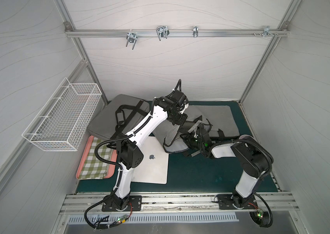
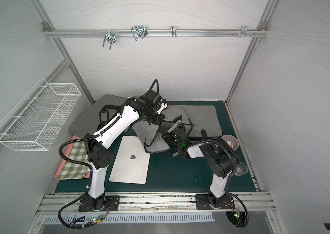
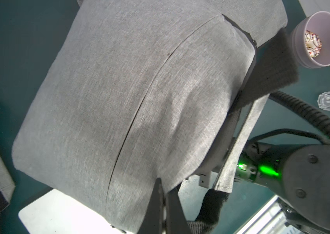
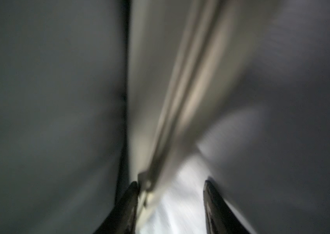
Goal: Open the zippered laptop bag and take out the laptop
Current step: Take out the laptop from the zippered laptop bag.
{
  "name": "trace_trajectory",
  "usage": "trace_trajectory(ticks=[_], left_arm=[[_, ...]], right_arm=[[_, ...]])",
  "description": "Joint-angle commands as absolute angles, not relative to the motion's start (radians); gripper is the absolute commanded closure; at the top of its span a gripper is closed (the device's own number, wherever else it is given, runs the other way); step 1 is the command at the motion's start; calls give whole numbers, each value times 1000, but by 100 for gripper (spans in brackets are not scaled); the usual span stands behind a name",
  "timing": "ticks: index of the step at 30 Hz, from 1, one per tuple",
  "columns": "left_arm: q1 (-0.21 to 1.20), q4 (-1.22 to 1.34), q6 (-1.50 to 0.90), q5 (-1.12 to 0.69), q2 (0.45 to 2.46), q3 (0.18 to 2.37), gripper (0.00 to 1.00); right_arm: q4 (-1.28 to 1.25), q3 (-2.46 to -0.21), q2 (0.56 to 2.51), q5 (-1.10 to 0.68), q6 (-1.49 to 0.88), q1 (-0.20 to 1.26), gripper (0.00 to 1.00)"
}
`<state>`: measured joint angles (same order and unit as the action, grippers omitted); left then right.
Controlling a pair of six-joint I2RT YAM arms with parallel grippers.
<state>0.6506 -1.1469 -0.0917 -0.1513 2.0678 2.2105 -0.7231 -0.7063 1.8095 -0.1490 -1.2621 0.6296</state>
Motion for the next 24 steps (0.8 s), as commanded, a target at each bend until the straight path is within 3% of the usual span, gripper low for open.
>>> trace_trajectory(ticks=[1,14,24], left_arm=[[636,-1122,-139,-263,2070,2286,100],[635,-1172,-154,-337,2087,2288,100],[614,-1166,-134,-286,2080,2232,100]], right_arm=[[-943,-725,1887,-145,-1341,644,53],[-1106,-793,2038,-119,-1424,654,57],[-1157,-748,2005,-102,-1421,637,92]])
